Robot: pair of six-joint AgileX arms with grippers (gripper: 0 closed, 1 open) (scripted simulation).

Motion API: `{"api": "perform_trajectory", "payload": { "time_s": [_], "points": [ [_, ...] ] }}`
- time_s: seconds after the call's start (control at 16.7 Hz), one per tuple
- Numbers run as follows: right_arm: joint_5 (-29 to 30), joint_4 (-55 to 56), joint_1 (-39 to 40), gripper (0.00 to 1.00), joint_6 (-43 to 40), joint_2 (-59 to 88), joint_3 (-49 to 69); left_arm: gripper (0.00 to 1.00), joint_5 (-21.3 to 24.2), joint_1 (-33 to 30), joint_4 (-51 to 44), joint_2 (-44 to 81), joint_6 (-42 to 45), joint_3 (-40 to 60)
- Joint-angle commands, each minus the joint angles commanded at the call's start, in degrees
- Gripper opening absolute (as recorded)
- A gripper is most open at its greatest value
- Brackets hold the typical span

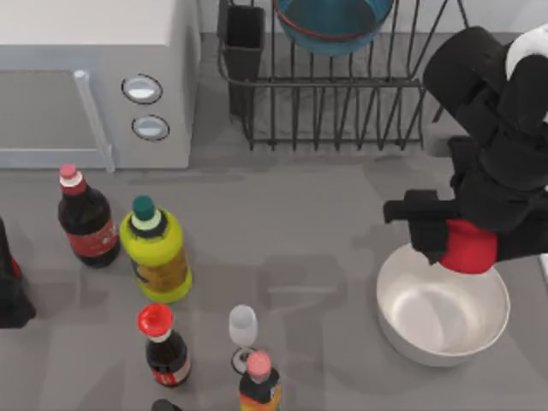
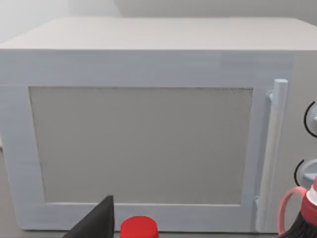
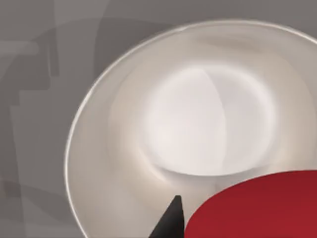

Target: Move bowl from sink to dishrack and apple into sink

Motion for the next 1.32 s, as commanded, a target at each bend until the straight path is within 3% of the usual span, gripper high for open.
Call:
{"api": "perform_trajectory", "payload": {
  "time_s": [0.3, 0.78, 1.32],
  "points": [
    [-3.28, 14.1, -11.29, 0.0, -5.82, -0.77, -3.46, 1.0, 0.0, 0.0, 0.0, 0.0, 0.0, 0.0],
    [-14.36, 55.89, -37.7, 0.0, -15.33, -5.66, -12.12, 1.0, 0.0, 0.0, 0.0, 0.0, 0.0, 0.0],
    [-22.42, 88.56, -52.79, 0.0, -23.26, -6.68, -21.62, 1.0, 0.0, 0.0, 0.0, 0.0, 0.0, 0.0]
  ]
}}
